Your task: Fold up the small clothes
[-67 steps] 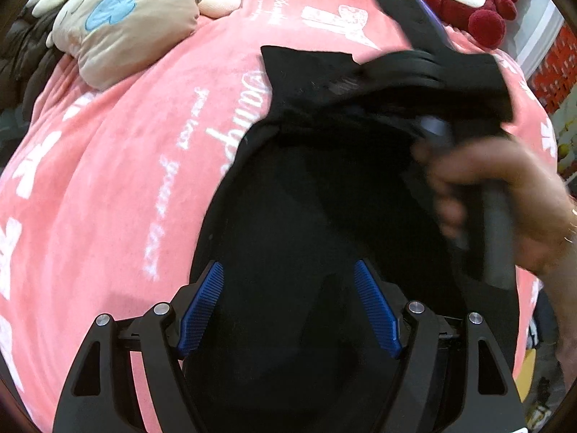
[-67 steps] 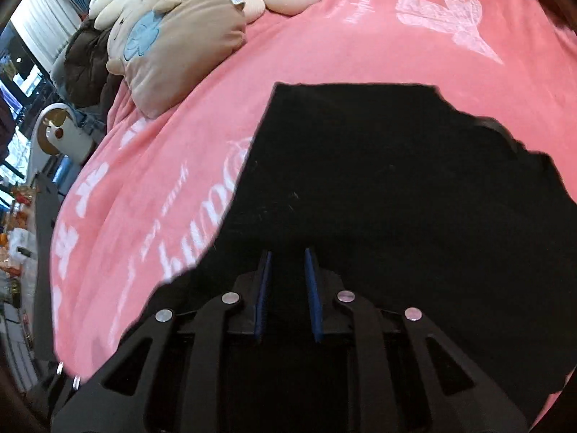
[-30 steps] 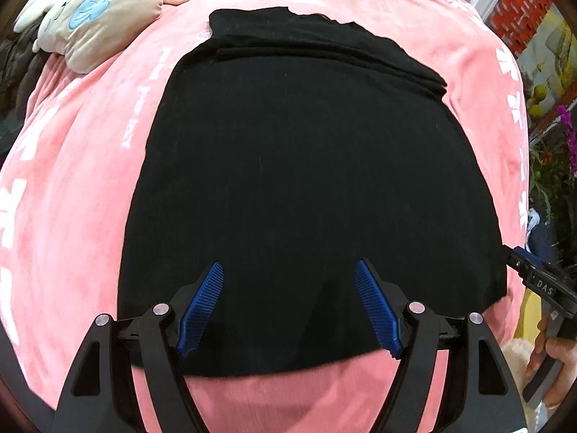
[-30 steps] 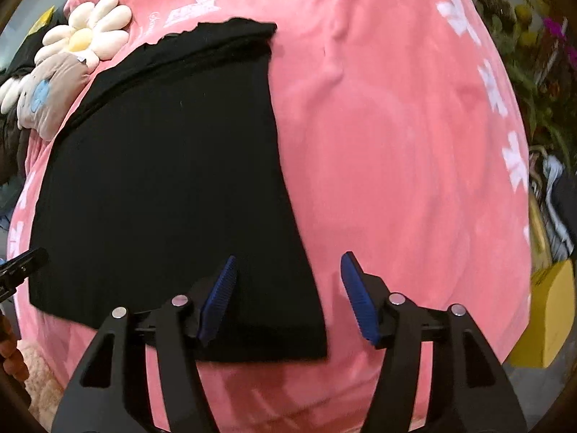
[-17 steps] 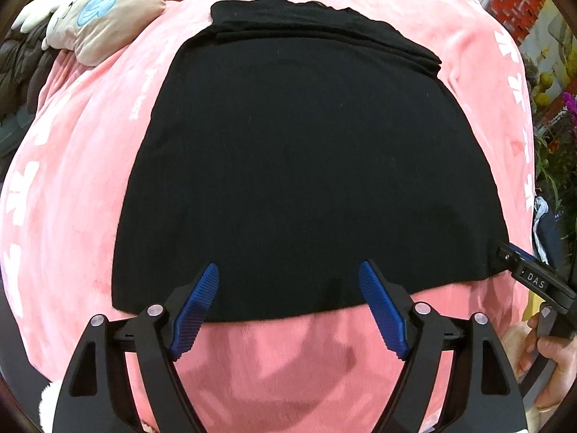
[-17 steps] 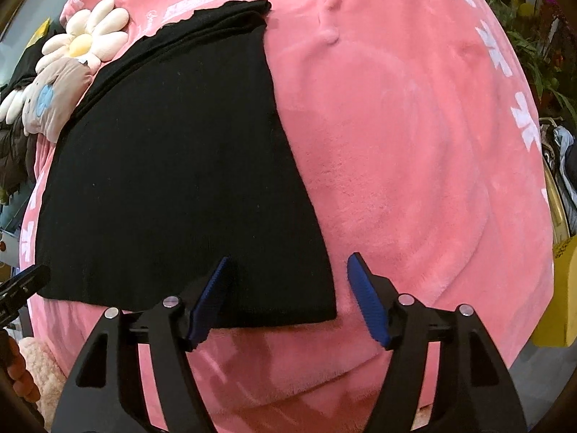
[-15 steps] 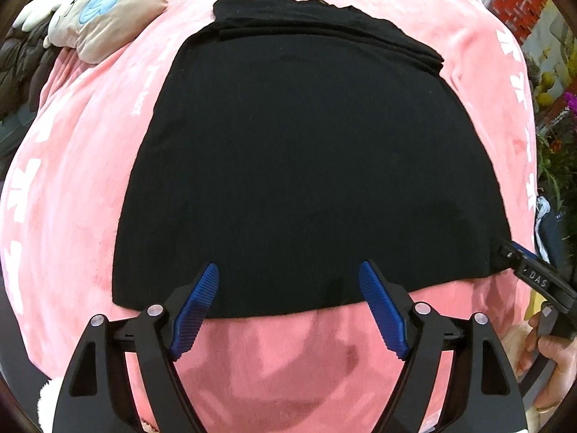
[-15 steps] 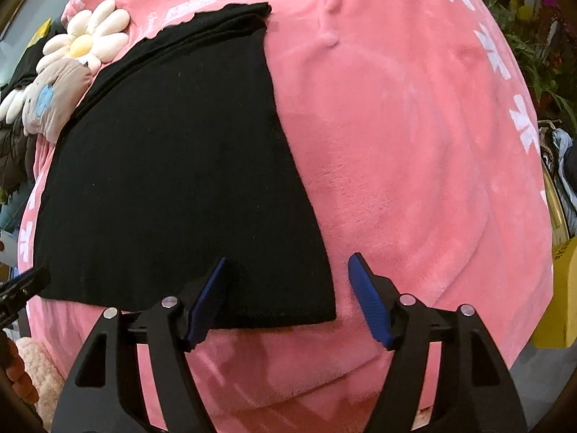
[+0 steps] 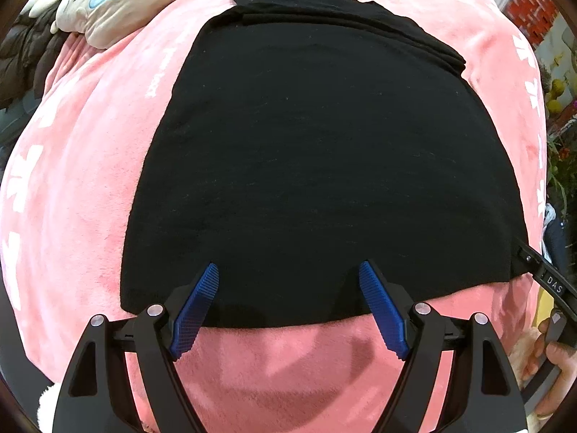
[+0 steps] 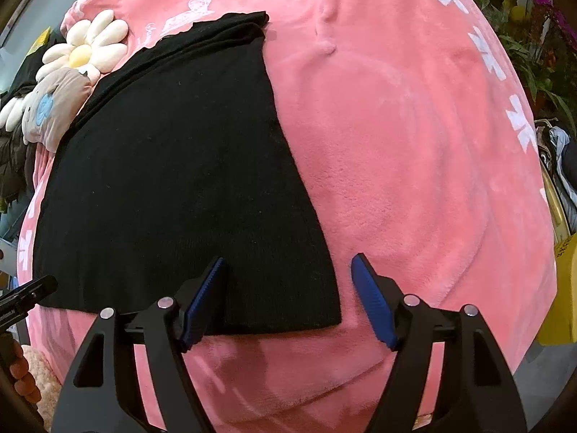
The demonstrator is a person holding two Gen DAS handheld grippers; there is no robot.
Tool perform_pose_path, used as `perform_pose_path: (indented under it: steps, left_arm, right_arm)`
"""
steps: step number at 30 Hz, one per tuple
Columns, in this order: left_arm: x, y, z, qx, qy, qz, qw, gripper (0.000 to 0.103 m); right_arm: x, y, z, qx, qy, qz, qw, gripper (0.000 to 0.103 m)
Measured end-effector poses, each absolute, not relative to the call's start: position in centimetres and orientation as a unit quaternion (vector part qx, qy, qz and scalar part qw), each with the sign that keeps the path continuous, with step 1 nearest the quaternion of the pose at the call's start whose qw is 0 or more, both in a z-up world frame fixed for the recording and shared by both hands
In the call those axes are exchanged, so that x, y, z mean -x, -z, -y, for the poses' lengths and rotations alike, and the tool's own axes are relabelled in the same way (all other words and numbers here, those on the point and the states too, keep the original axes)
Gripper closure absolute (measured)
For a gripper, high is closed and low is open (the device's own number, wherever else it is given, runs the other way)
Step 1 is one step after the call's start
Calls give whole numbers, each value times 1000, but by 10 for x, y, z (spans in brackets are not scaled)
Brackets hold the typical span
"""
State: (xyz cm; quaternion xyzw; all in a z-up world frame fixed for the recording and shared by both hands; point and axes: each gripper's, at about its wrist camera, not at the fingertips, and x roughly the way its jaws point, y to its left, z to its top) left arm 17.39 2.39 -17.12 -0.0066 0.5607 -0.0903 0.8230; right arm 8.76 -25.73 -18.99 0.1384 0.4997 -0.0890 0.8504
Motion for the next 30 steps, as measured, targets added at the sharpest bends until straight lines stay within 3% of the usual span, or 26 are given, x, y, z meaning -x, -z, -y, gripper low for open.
perform_pose_path:
  steps: [8, 20, 26, 27, 28, 29, 30]
  left_arm:
    - [-171, 157, -42, 44, 94, -542, 834, 25]
    - [-198, 171, -107, 137, 38, -550, 823, 23]
    - [-204, 183, -119, 179, 44, -541, 820, 23]
    - [-203, 184, -119, 178, 45, -539, 822, 23]
    - [-203, 184, -118, 177, 52, -539, 822, 24]
    - [-203, 183, -117, 177, 67, -539, 821, 25]
    - [-203, 181, -113, 179, 91, -539, 818, 31]
  right_arm:
    - [-78, 156, 261, -140, 92, -452, 876, 33]
    - [-96, 186, 275, -190, 65, -527, 826, 29]
    - [-100, 191, 269, -186, 64, -525, 828, 26]
    - [-101, 191, 269, -191, 57, -522, 829, 27]
    - [-101, 191, 268, -191, 51, -521, 830, 39]
    - [-101, 190, 267, -184, 53, -521, 832, 60]
    - [-101, 189, 267, -183, 49, -522, 832, 75]
